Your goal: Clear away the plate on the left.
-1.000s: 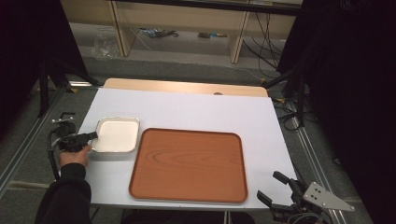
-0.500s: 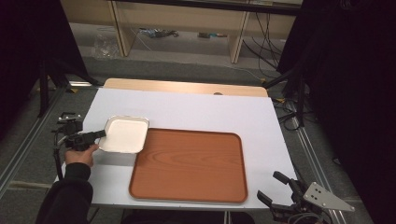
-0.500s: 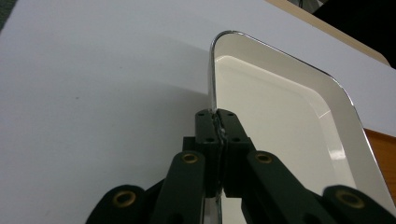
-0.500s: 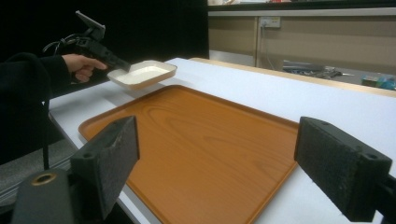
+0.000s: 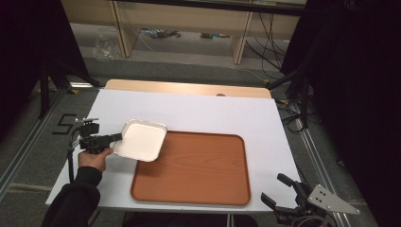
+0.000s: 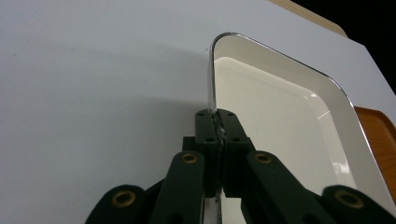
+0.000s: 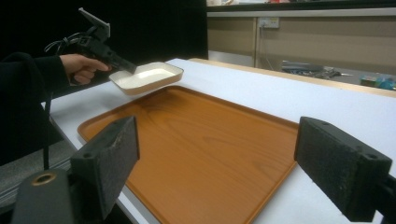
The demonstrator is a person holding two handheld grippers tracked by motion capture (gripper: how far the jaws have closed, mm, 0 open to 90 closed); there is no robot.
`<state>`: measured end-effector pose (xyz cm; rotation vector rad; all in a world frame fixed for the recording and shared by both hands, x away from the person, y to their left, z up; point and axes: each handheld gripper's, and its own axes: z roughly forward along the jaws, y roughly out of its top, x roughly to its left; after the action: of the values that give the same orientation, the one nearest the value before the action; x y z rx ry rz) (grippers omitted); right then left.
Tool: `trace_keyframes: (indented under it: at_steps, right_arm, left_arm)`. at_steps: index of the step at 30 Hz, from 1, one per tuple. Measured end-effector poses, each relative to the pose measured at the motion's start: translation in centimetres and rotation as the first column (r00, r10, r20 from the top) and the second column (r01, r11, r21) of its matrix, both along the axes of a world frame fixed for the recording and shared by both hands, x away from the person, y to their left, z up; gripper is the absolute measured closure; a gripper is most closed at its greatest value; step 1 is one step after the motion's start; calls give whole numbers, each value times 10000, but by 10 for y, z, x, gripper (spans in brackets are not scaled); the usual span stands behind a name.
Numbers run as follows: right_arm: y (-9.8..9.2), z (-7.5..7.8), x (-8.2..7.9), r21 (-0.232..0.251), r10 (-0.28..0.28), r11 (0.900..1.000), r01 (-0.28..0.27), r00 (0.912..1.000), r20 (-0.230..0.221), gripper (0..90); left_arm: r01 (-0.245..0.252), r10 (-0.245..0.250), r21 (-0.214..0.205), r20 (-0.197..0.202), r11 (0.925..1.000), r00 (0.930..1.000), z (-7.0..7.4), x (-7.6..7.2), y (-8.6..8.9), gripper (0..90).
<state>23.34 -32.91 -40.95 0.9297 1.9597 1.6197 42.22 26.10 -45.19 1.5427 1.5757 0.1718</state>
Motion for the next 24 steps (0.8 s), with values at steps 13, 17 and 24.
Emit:
trace_keyframes:
  at_steps: [13,17,24]
  right_arm:
    - [0,-1,3,70,349,9994,-350,9992,203,151]
    - [-1,-1,2,-66,56,10000,-54,9997,231,151]
    - [-1,-1,2,-58,50,10000,-49,9998,213,151]
  left_arm:
    - [1155,-1153,253,-100,9930,9933,2,-3,-40,880]
    - [1469,-1466,256,-133,9888,9891,2,-5,-52,881]
    - [1872,-1865,342,-241,9817,9822,0,-8,-67,881]
